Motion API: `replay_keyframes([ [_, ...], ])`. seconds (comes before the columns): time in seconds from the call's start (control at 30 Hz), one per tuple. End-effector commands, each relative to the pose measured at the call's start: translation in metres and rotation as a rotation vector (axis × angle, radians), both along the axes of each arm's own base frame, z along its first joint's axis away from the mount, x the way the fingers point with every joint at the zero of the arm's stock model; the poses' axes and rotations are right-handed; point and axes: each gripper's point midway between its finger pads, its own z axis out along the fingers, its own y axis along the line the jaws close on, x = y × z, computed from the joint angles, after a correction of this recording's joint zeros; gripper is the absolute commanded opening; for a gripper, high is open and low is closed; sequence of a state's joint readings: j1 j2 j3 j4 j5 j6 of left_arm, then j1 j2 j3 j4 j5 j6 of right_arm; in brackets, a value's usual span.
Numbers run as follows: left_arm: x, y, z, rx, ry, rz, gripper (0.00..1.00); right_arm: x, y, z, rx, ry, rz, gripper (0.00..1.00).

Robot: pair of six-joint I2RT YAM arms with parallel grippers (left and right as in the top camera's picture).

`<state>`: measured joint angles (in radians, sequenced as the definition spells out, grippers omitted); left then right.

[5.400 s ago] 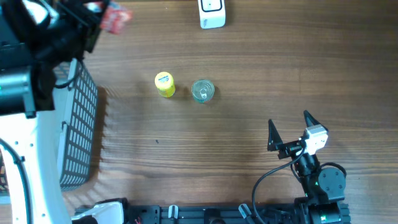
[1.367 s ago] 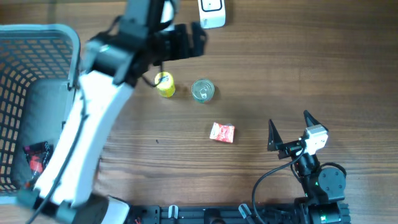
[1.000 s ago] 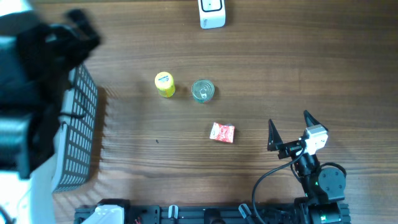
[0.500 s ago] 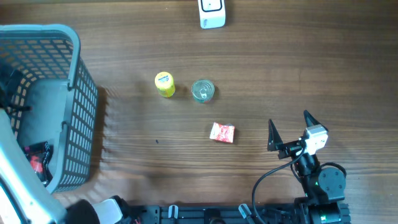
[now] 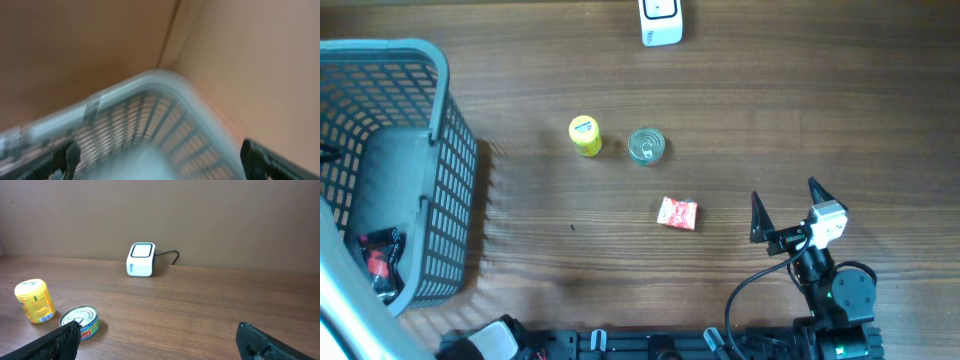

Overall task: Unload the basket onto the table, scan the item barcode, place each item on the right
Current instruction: 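Lower the left gripper into the basket toward the hex wrench package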

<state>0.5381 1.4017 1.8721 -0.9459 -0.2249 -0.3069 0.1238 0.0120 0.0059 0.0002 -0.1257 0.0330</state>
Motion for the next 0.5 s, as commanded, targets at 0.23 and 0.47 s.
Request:
replay_keyframes([
  [0.23, -0.063, -0.068, 0.146, 0.569, -0.193, -0.240, 1.00, 0.000, -0.001, 0.001, -0.006, -0.007, -0.010, 1.00],
  [0.47, -0.100, -0.122, 0.131, 0.677, -0.257, -0.369, 1.00, 0.000, -0.001, 0.001, -0.006, -0.007, -0.010, 1.00],
])
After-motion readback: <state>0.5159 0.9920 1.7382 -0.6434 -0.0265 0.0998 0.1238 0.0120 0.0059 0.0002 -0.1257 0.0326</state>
